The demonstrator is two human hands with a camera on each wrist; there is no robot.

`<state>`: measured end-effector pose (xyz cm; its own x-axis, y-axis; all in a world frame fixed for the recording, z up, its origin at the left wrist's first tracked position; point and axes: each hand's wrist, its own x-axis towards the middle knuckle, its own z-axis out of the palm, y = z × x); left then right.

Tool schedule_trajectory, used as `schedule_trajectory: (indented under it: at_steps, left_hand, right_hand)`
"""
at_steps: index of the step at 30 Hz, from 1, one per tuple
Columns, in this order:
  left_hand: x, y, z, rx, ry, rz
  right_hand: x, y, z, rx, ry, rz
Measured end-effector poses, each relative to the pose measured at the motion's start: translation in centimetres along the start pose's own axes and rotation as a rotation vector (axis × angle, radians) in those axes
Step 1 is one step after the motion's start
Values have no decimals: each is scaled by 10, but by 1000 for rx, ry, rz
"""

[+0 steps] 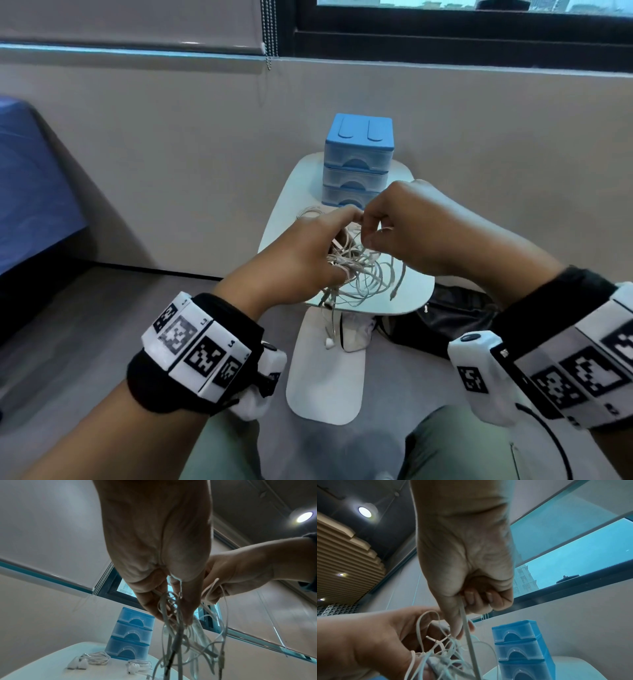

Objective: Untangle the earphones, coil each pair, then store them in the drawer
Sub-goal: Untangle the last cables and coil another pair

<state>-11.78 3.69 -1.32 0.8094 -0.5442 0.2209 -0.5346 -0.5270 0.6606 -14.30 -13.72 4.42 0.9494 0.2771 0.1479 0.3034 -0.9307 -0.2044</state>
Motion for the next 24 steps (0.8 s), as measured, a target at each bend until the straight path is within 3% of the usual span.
schedule_trajectory:
  at_steps: [8,17,24]
  left_hand:
    - [8,0,-12,-104,-43,-53]
    - [11,4,-22,-221,-141,-110]
    - [7,12,-30,-373,-228,-169]
  right_hand:
    - [6,5,11,166,78,58]
    - [3,8,14,246,14,91]
    - [-2,18,20,440,13,134]
